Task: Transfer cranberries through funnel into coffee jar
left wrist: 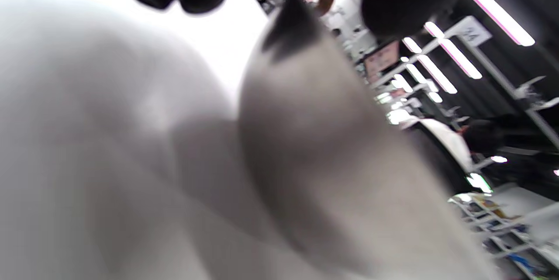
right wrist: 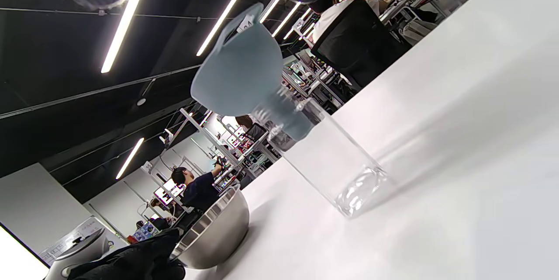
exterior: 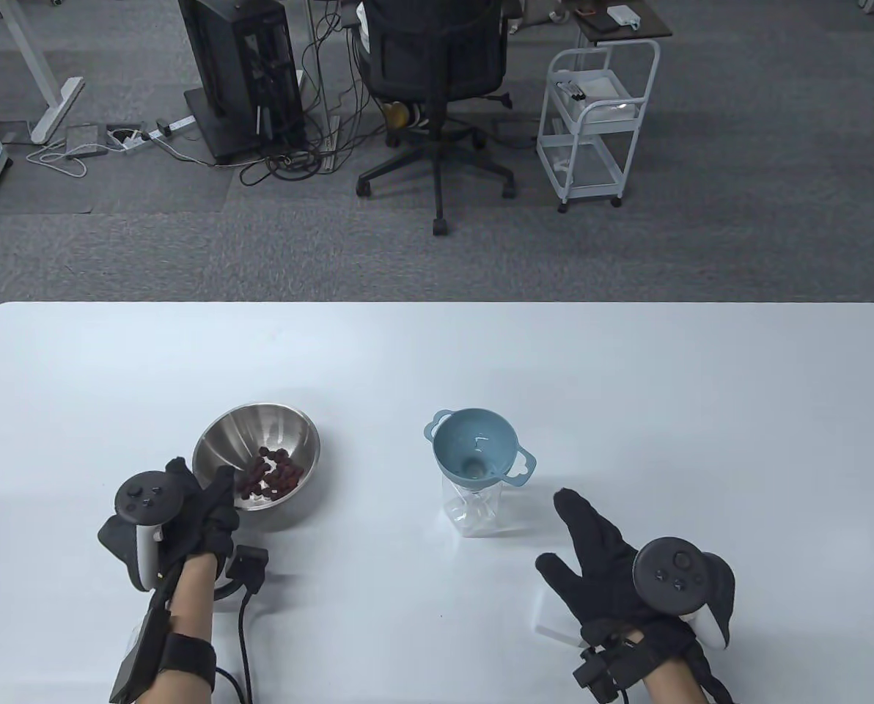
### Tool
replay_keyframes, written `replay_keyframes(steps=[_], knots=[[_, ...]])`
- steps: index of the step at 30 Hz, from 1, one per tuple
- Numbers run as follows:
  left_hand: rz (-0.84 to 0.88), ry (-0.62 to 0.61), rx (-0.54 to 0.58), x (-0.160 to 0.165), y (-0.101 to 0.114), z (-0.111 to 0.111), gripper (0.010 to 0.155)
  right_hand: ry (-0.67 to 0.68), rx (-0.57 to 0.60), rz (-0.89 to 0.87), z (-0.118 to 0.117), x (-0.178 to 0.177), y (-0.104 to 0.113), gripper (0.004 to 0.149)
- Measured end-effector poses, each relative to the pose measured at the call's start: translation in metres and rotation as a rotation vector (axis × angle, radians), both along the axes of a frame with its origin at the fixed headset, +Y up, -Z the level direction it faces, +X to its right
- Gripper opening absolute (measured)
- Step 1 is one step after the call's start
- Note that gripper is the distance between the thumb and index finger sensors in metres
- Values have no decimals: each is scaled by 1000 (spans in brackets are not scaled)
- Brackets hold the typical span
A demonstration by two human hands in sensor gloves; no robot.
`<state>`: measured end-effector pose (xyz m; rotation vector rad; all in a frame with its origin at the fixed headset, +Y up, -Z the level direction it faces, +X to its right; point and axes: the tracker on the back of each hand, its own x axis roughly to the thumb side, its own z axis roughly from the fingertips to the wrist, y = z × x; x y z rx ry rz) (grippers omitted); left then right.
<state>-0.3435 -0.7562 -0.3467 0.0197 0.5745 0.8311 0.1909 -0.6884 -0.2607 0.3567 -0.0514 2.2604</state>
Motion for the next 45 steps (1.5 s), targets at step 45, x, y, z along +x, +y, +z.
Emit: replay_keyframes(steps=[45], knots=[[253, -282, 300, 109, 169, -26, 43, -28, -12, 14, 9, 1, -13, 83]])
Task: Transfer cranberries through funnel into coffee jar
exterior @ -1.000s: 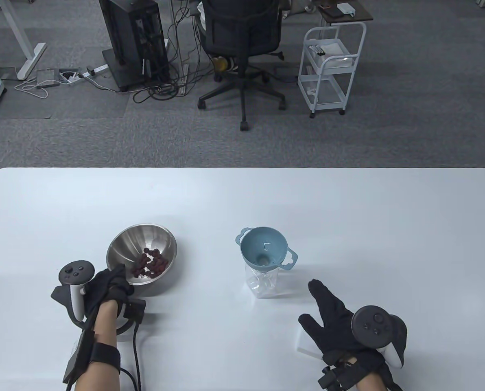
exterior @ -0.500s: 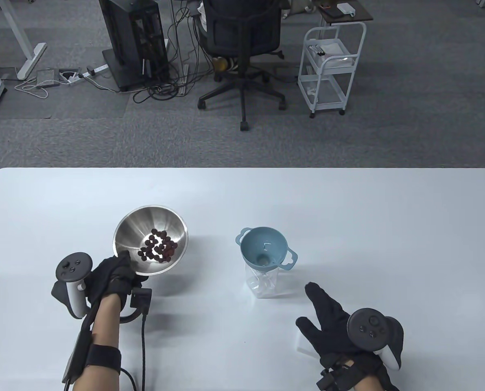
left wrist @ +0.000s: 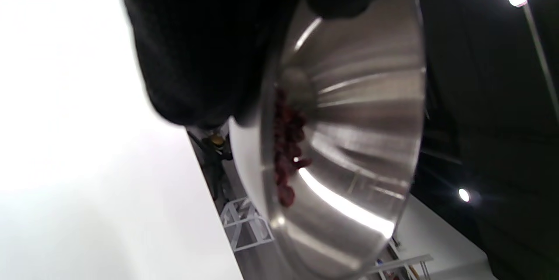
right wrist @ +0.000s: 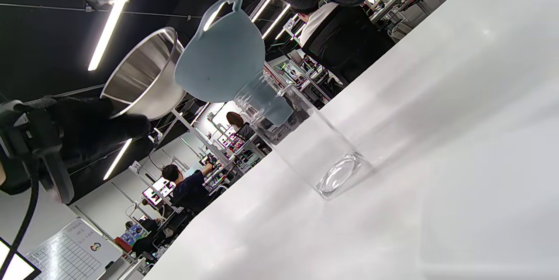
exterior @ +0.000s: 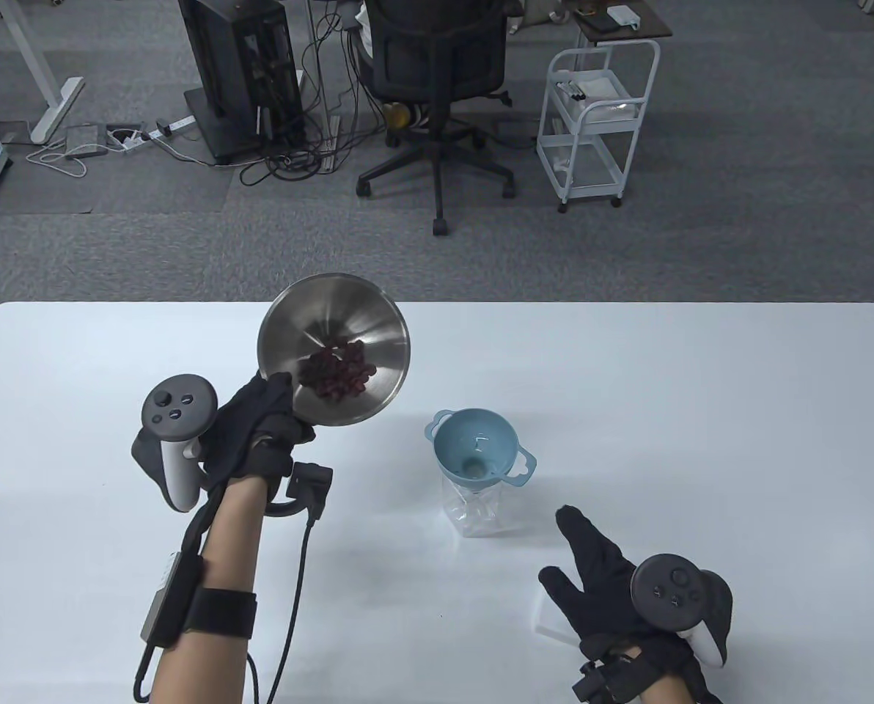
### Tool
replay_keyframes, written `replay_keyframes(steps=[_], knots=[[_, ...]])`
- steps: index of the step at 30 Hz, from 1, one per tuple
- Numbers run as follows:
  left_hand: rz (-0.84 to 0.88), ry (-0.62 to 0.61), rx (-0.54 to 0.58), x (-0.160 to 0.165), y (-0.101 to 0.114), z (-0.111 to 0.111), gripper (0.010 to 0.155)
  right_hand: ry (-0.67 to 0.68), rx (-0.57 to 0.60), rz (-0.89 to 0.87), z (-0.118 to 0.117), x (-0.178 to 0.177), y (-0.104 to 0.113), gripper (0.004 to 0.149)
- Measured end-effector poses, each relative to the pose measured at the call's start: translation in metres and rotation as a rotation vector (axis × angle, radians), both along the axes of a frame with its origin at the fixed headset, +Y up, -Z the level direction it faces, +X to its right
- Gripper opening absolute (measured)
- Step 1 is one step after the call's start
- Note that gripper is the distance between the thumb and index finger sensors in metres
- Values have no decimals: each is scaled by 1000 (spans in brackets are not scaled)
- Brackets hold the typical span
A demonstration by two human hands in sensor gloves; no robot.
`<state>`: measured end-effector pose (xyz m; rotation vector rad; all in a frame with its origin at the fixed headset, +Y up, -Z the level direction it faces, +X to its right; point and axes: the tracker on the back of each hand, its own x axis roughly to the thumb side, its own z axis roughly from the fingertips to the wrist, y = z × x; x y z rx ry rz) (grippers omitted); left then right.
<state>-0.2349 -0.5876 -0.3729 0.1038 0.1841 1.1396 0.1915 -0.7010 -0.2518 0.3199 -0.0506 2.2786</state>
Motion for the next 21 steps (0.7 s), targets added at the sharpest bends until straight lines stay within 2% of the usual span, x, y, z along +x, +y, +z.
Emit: replay_keyframes(steps=[4, 10, 21], knots=[[-13, -69, 53, 23, 5, -2, 42, -1, 0, -1, 0, 1, 0, 83], [-25, -154, 156, 54, 0, -3, 40, -2, 4, -2, 0, 1, 0, 83], [-104, -205, 265, 94, -13, -2, 39, -4, 12, -9, 0, 3, 0, 83]])
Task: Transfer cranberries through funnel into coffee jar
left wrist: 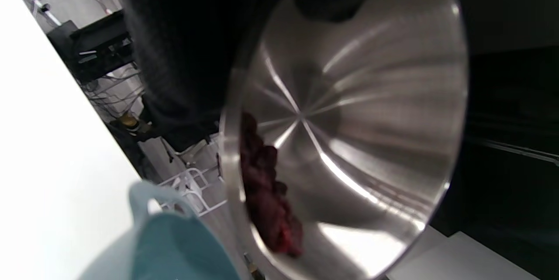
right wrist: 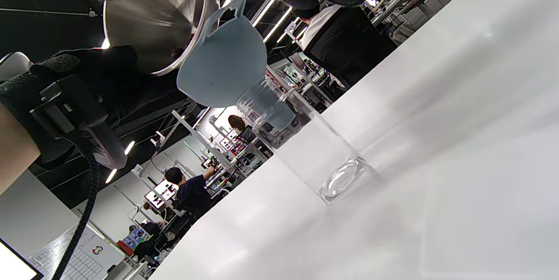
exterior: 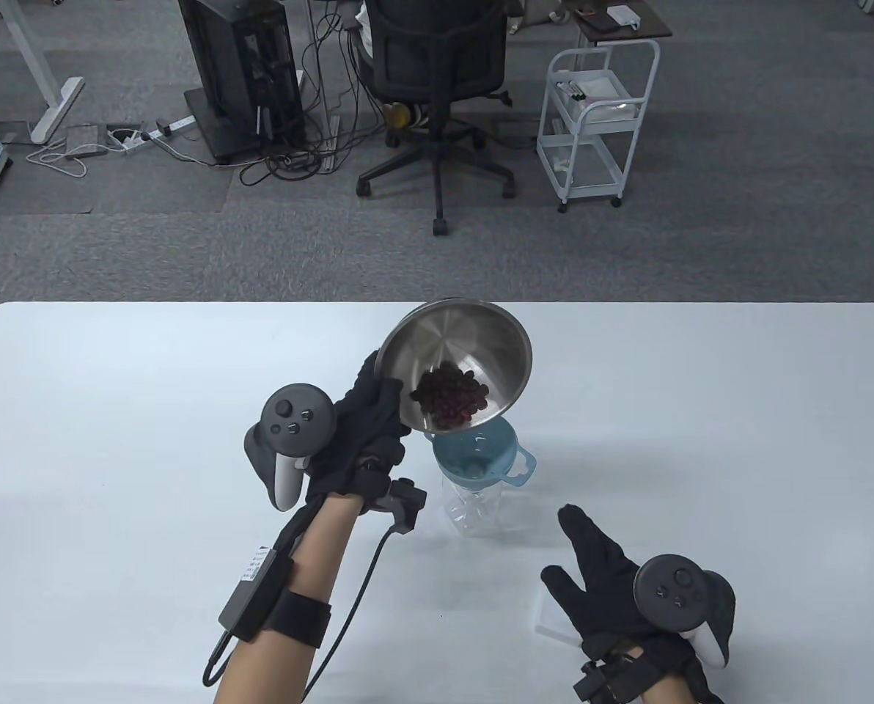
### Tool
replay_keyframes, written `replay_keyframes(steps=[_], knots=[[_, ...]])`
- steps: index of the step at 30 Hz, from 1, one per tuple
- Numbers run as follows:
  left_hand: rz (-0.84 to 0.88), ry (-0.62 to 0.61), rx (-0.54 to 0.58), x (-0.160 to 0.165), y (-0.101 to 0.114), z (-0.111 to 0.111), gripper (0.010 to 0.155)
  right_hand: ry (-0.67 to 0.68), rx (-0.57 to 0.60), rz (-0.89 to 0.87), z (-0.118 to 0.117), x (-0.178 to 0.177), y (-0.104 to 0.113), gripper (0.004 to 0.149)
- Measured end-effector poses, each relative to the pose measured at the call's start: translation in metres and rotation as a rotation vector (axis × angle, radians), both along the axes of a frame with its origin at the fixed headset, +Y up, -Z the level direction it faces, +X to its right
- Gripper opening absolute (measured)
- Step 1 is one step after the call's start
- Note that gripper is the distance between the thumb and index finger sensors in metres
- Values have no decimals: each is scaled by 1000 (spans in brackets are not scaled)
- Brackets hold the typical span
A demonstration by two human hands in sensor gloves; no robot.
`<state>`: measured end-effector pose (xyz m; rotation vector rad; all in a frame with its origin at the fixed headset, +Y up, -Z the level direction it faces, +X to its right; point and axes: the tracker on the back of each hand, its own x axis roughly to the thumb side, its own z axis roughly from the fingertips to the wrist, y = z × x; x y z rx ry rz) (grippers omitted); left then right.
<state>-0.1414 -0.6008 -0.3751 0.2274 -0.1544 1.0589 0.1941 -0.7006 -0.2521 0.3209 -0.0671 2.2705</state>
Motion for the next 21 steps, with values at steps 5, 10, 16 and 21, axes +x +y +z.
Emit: replay_keyframes(steps=[5, 10, 16, 21], knots=[[-7, -34, 63, 9, -7, 1, 38, -2, 2, -3, 0, 1, 0, 83], [-16, -56, 126, 12, -10, 2, 38, -1, 5, -5, 0, 1, 0, 83], [-70, -48, 206, 14, -12, 5, 37, -4, 5, -8, 0, 2, 0, 83], [-68, -38, 190, 14, -13, 5, 37, -4, 7, -9, 0, 2, 0, 83]])
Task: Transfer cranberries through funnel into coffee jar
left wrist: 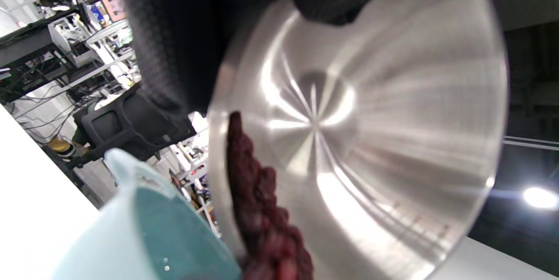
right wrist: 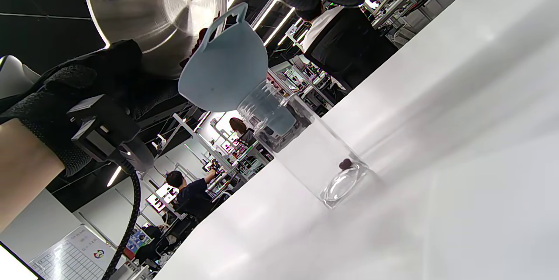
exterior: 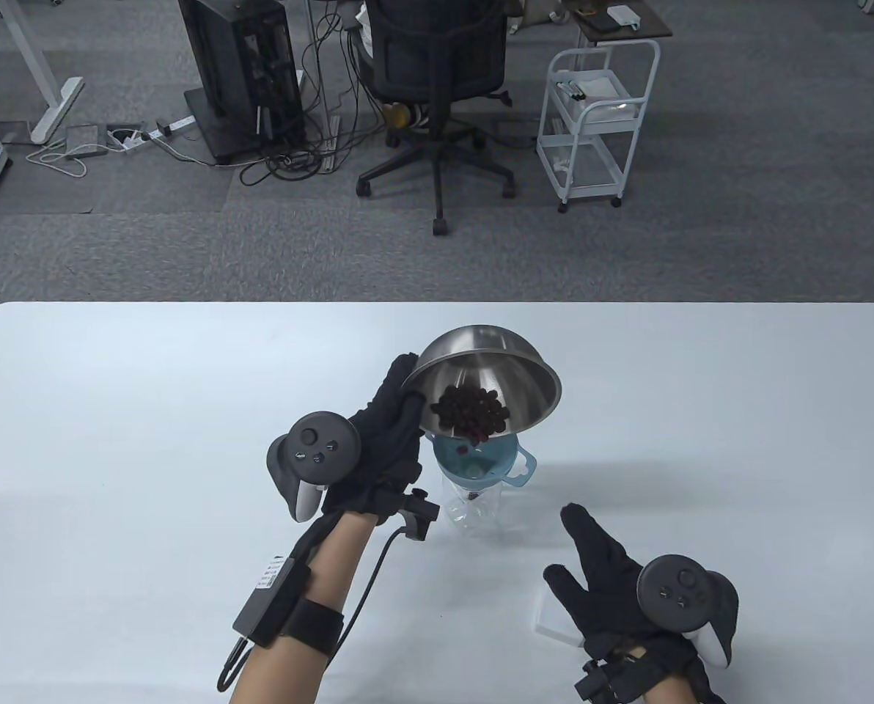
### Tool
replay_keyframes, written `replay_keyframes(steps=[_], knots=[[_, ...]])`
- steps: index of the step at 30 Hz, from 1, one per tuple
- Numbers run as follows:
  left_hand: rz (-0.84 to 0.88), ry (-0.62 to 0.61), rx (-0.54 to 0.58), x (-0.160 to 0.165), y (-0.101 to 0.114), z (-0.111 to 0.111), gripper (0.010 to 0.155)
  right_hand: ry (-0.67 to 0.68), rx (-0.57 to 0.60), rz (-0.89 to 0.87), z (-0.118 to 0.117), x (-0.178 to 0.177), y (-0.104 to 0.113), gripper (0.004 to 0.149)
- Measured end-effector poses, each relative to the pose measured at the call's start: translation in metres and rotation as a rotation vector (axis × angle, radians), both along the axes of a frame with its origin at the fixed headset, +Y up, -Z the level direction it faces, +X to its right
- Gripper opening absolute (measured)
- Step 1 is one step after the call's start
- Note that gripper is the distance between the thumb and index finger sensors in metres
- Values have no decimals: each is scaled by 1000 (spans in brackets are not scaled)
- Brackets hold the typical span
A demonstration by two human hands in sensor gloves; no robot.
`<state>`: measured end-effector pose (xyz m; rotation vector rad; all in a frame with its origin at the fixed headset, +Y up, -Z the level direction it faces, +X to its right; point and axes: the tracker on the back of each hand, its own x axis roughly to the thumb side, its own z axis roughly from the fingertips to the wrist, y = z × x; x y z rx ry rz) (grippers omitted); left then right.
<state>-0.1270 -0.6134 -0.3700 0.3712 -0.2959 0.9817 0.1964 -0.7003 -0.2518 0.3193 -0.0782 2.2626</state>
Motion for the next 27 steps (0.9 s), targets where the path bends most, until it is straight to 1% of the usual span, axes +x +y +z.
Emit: replay_keyframes(steps=[11, 16, 20, 27], knots=[[23, -4, -13, 0, 0, 1, 37, 1, 2, -4, 0, 1, 0, 83], [7, -41, 29, 1, 1, 1, 37, 0, 2, -5, 0, 1, 0, 83], [-67, -21, 83, 3, 4, 3, 37, -2, 2, -7, 0, 1, 0, 83], [-64, -16, 79, 2, 4, 3, 36, -2, 4, -8, 0, 1, 0, 83]])
